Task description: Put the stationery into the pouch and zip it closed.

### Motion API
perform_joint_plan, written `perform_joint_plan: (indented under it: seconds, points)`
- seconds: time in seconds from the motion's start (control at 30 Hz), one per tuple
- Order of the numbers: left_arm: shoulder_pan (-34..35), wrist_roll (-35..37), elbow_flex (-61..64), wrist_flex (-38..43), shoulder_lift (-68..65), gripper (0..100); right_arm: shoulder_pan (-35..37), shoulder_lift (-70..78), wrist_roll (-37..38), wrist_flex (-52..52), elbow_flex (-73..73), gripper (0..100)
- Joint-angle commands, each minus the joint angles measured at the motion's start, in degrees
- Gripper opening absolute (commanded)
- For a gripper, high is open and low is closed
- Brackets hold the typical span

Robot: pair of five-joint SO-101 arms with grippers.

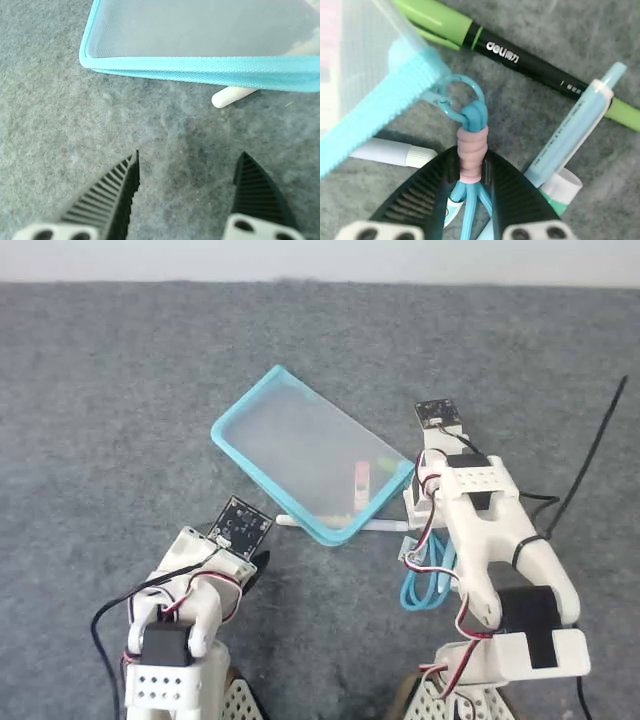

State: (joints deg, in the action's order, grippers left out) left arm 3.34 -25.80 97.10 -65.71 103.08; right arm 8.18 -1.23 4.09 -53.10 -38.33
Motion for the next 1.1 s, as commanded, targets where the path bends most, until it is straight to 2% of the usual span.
perform_joint_plan:
  seconds: [0.0,0.47,1.07]
  points:
    - [-0.26,-0.44,-0.48,-0.26,1.67,29,-0.66,-2.95,0.79,-1.19,2.55,0.7]
    - [-0.26,-0.44,-0.48,-0.26,1.67,29,-2.42,-18.77,-0.88,0.92,-5.45,0.6]
    - [-0.62,-0.26,-0.48,-0.26,1.67,29,-1.80,-38.73,-0.70,-6.02,-6.42,0.6]
